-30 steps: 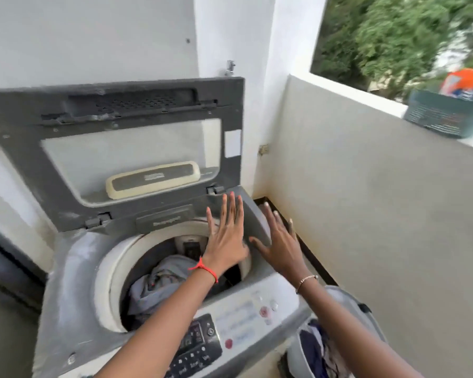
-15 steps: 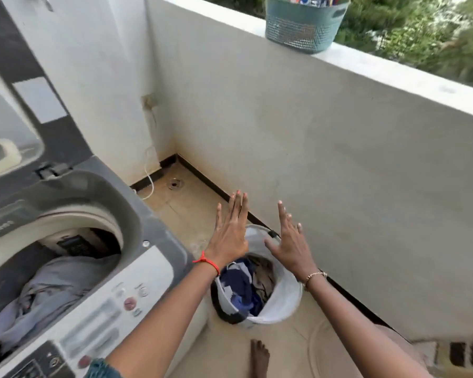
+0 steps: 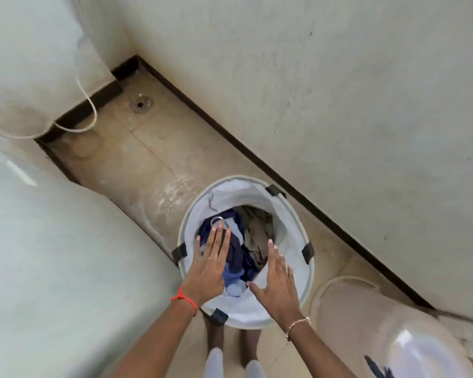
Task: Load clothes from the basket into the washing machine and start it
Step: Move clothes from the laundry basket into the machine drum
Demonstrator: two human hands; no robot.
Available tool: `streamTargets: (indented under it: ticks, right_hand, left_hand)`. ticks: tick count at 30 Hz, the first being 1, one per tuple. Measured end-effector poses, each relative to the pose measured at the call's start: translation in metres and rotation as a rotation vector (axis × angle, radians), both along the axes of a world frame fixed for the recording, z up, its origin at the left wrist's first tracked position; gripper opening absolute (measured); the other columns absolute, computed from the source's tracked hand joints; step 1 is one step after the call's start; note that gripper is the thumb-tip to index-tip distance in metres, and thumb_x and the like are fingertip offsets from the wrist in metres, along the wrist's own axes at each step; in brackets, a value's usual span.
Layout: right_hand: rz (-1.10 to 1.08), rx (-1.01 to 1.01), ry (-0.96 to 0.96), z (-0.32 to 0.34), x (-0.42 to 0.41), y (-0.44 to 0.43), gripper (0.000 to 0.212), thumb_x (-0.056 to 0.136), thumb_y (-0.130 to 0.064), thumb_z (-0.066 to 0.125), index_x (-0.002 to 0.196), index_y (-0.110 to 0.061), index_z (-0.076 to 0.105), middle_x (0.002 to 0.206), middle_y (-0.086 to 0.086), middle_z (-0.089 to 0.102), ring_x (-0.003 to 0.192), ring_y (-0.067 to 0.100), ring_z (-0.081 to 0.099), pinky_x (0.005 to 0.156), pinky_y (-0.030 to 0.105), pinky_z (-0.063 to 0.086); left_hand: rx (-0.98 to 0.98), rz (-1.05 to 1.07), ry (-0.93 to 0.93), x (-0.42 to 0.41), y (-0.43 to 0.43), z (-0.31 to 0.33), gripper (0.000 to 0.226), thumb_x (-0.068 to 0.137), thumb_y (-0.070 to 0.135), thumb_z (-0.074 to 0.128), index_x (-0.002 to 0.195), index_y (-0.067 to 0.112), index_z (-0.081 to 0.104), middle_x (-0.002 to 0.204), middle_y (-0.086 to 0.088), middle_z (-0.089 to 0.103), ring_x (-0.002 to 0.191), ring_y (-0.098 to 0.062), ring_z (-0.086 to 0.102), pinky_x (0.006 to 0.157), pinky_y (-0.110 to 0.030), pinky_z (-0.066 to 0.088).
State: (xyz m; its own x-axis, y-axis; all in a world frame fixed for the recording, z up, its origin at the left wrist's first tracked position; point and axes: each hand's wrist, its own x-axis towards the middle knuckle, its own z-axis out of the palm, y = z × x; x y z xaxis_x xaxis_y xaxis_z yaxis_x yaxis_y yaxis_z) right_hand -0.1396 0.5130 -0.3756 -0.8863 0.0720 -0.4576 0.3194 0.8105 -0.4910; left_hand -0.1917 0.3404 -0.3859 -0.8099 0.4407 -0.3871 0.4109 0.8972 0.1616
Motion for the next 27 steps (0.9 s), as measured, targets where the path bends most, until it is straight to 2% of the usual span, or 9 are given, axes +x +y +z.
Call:
streamTargets:
  ticks: [2, 4, 6, 8, 12, 16, 20, 24, 27]
  right_hand:
    - [0.020, 0.029, -0.026, -0.051, -0.008, -0.004, 0.098, 0.083, -0.038, 0.057, 0.139, -0.024, -0.022, 0.154, 0.000, -0.013, 0.142, 0.023, -0.004, 0.114, 0.041, 0.007]
    - [0.049, 0.052, 0.004, -0.105, -0.018, -0.010, 0.108, 0.078, -0.040, 0.063, 0.139, -0.027, -0.025, 0.153, 0.003, -0.008, 0.142, 0.027, -0.002, 0.114, 0.044, 0.011]
    - [0.103, 0.091, 0.034, -0.159, -0.029, -0.017, 0.119, 0.068, -0.040, 0.073, 0.140, -0.028, -0.021, 0.153, 0.009, 0.001, 0.140, 0.033, 0.007, 0.113, 0.047, 0.016]
    - [0.154, 0.118, 0.009, -0.207, -0.042, -0.023, 0.123, 0.065, -0.040, 0.076, 0.140, -0.024, -0.020, 0.154, 0.012, 0.000, 0.141, 0.033, 0.003, 0.114, 0.046, 0.009]
    - [0.182, 0.146, 0.029, -0.284, -0.060, -0.033, 0.122, 0.068, -0.045, 0.073, 0.132, -0.023, -0.029, 0.153, 0.010, -0.013, 0.141, 0.029, -0.009, 0.114, 0.040, -0.005]
    - [0.220, 0.172, 0.051, -0.332, -0.063, -0.044, 0.119, 0.067, -0.049, 0.071, 0.138, -0.019, -0.021, 0.153, 0.012, -0.012, 0.141, 0.029, -0.008, 0.114, 0.042, -0.005]
    - [0.188, 0.207, 0.115, -0.361, -0.069, -0.046, 0.108, 0.072, -0.050, 0.065, 0.144, -0.015, -0.008, 0.153, 0.016, -0.007, 0.142, 0.030, -0.004, 0.114, 0.045, -0.004]
    - [0.183, 0.215, 0.141, -0.373, -0.068, -0.049, 0.097, 0.076, -0.030, 0.064, 0.145, -0.013, -0.002, 0.153, 0.018, -0.003, 0.142, 0.031, -0.002, 0.115, 0.045, 0.001]
    - [0.189, 0.131, 0.117, -0.375, -0.063, -0.052, 0.091, 0.074, 0.003, 0.050, 0.144, -0.013, -0.006, 0.154, 0.013, 0.000, 0.142, 0.025, -0.003, 0.114, 0.040, -0.003]
  left_hand:
    - [-0.001, 0.005, -0.047, -0.010, 0.002, -0.054, 0.122, 0.047, 0.007, 0.073, 0.148, 0.008, 0.003, 0.151, -0.018, 0.022, 0.143, -0.031, 0.007, 0.112, -0.057, 0.020]
    - [-0.028, 0.001, -0.063, -0.022, 0.005, -0.107, 0.117, 0.061, 0.002, 0.068, 0.148, 0.011, -0.010, 0.153, -0.015, 0.005, 0.143, -0.032, -0.006, 0.112, -0.050, 0.003]
    - [-0.069, -0.016, -0.121, -0.036, 0.006, -0.156, 0.102, 0.079, 0.001, 0.055, 0.135, 0.015, -0.030, 0.154, -0.011, -0.017, 0.139, -0.028, -0.023, 0.109, -0.043, -0.015]
    - [-0.143, -0.009, -0.138, -0.055, 0.010, -0.198, 0.099, 0.082, 0.001, 0.052, 0.132, 0.012, -0.033, 0.154, -0.010, -0.022, 0.142, -0.027, -0.020, 0.112, -0.043, -0.012]
    - [-0.219, -0.064, -0.049, -0.087, 0.011, -0.265, 0.098, 0.081, 0.004, 0.054, 0.144, 0.009, -0.021, 0.155, -0.014, -0.020, 0.143, -0.026, -0.015, 0.114, -0.043, -0.007]
    - [-0.295, -0.182, -0.030, -0.112, 0.005, -0.304, 0.129, 0.065, 0.044, 0.077, 0.146, 0.008, -0.016, 0.155, -0.016, -0.015, 0.144, -0.029, -0.013, 0.111, -0.054, -0.008]
    - [-0.296, -0.327, -0.046, -0.129, 0.002, -0.317, 0.144, 0.051, 0.073, 0.071, 0.146, 0.009, -0.017, 0.156, -0.014, -0.015, 0.144, -0.027, -0.013, 0.107, -0.061, -0.012]
    - [-0.354, -0.457, -0.051, -0.112, -0.002, -0.330, 0.147, 0.048, 0.080, 0.065, 0.146, 0.006, -0.015, 0.156, -0.015, -0.015, 0.143, -0.027, -0.016, 0.104, -0.056, -0.020]
    - [-0.328, -0.433, -0.062, -0.098, 0.000, -0.340, 0.136, 0.060, 0.063, 0.072, 0.146, 0.003, -0.014, 0.155, -0.018, -0.015, 0.143, -0.031, -0.015, 0.111, -0.053, -0.013]
